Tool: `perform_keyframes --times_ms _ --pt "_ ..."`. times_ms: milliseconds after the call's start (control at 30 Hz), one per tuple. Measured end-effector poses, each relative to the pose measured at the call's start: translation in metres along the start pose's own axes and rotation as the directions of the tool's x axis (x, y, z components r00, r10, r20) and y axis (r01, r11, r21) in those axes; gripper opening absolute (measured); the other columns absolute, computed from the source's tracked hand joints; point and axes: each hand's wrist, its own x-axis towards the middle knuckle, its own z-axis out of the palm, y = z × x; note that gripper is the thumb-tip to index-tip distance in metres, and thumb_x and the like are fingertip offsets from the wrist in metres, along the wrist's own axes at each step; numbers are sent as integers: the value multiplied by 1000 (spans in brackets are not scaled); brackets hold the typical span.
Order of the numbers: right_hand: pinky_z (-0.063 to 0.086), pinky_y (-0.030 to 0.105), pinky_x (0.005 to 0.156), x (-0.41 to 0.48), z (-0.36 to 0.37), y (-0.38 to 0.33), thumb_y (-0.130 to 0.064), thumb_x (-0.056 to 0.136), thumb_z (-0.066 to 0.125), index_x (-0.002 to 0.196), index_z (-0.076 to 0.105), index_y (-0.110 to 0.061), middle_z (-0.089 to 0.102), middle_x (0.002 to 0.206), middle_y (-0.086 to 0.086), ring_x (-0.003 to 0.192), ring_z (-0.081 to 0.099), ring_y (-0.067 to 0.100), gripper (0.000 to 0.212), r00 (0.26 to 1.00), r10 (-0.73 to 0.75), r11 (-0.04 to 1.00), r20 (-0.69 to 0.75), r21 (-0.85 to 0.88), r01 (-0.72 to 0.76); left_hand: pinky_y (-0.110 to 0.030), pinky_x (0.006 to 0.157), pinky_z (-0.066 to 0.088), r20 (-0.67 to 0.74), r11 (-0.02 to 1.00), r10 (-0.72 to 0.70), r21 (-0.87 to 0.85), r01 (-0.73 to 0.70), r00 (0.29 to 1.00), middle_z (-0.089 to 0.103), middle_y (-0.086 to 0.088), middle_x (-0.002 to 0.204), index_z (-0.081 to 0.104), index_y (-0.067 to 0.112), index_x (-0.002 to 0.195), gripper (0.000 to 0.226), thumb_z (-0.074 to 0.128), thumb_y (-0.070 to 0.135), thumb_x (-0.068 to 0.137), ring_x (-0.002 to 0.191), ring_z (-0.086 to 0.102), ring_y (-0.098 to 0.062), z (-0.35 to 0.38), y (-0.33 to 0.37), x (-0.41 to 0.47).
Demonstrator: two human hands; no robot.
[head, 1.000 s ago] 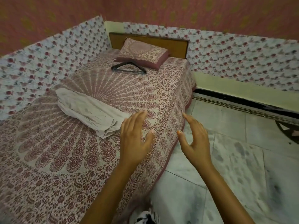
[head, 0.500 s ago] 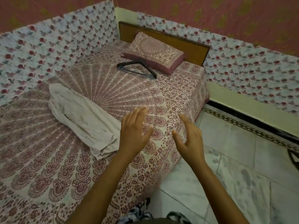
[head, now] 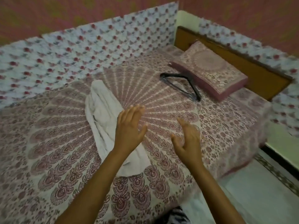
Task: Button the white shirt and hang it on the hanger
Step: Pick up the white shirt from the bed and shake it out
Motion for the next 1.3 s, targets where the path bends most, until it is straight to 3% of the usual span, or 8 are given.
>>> perform_keyframes --times_ms 367,500,633,733,867,967,1167,1300 --pt "33 47 106 170 75 26 -34 87 47 136 43 -12 50 136 10 126 45 27 53 926 -206 973 316 162 162 -45 108 31 -144 934 -317 123 335 937 52 -7 135 50 16 129 48 42 40 88 126 44 -24 15 -59 78" --pt "27 33 100 209 119 13 -35 88 44 135 45 -11 51 135 11 125 46 29 53 884 -287 955 370 188 231 -48 107 33 -134 893 -413 134 429 901 52 -8 134 51 14 129 51 40 42 88 125 46 -27 17 -102 88" --pt "26 35 104 236 161 0 -29 86 47 133 46 -10 50 136 12 125 45 29 51 856 -312 945 411 223 238 -45 106 34 -130 864 -473 124 488 871 53 -8 134 52 13 129 54 37 44 87 125 46 -28 27 -149 98" --pt "25 31 100 253 200 -8 -40 86 39 134 46 -11 50 136 10 125 44 26 56 838 -308 945 450 249 213 -40 103 34 -111 831 -546 54 553 831 54 -7 133 52 14 129 57 35 47 86 125 46 -26 39 -193 110" --pt "30 34 104 273 272 -11 -37 88 44 133 46 -12 52 135 8 125 46 24 52 801 -299 947 519 264 183 -34 88 44 -102 733 -680 -127 669 726 61 -12 119 56 9 122 52 44 42 83 106 58 -29 61 -268 127" --pt "35 38 106 285 315 -13 -30 88 48 134 46 -14 50 137 5 127 45 22 50 774 -298 944 558 291 154 -33 95 40 -78 596 -800 -220 772 595 57 -10 127 55 10 125 39 55 26 89 116 52 -28 78 -314 140" --pt "37 33 105 310 409 -15 -30 86 47 133 48 -11 53 134 6 125 48 20 50 741 -325 937 588 305 169 -37 107 32 83 588 -804 -37 808 588 49 -12 137 48 12 132 45 57 21 89 127 43 -30 126 -429 156" --pt "33 24 102 321 453 -16 -29 86 48 133 47 -14 52 134 4 124 47 17 50 726 -319 936 609 323 140 -39 105 35 170 411 -894 -61 910 415 46 -15 139 40 14 137 50 53 29 91 126 44 -32 155 -490 166"
